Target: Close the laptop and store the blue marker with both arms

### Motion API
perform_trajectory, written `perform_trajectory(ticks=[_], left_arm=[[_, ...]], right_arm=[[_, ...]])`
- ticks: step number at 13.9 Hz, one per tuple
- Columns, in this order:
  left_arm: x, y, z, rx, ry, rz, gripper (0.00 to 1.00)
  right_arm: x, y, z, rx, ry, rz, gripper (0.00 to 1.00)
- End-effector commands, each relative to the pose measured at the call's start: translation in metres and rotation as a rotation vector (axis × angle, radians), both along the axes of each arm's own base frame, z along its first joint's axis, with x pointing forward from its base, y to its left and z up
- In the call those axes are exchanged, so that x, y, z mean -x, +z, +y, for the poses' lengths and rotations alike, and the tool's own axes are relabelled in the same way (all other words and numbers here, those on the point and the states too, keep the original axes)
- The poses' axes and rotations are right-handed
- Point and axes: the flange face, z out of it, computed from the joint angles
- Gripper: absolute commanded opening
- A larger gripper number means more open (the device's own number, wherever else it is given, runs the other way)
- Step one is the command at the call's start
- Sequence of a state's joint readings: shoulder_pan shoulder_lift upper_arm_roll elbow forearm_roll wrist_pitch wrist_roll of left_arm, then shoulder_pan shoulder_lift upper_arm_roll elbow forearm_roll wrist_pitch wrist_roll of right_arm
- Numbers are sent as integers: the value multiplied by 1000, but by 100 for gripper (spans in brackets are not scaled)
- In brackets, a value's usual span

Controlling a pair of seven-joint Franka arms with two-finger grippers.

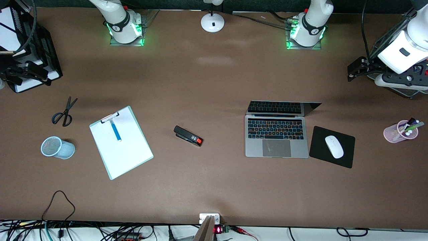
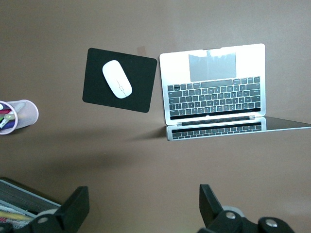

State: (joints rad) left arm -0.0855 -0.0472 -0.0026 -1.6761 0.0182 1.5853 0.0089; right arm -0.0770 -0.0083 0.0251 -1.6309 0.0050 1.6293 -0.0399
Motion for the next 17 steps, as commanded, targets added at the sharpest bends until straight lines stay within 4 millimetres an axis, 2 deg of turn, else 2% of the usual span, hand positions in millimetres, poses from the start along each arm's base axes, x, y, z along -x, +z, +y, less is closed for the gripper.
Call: perform_trajectory(ticks=[1,9,15,17], left_arm=[[5,8,-3,1,-13,3,100],[5,8,0,2,-7,3,100],[0,10,1,3,-1,0,100],[1,8,1,1,0,30,100]], right_arm=[[-2,3,0,-16,-3,-16,100],[-4,4,1,-20,0,-19,100],[-18,-20,20,-20,68,4,100],[-22,-34,26,-19,190,27,100]])
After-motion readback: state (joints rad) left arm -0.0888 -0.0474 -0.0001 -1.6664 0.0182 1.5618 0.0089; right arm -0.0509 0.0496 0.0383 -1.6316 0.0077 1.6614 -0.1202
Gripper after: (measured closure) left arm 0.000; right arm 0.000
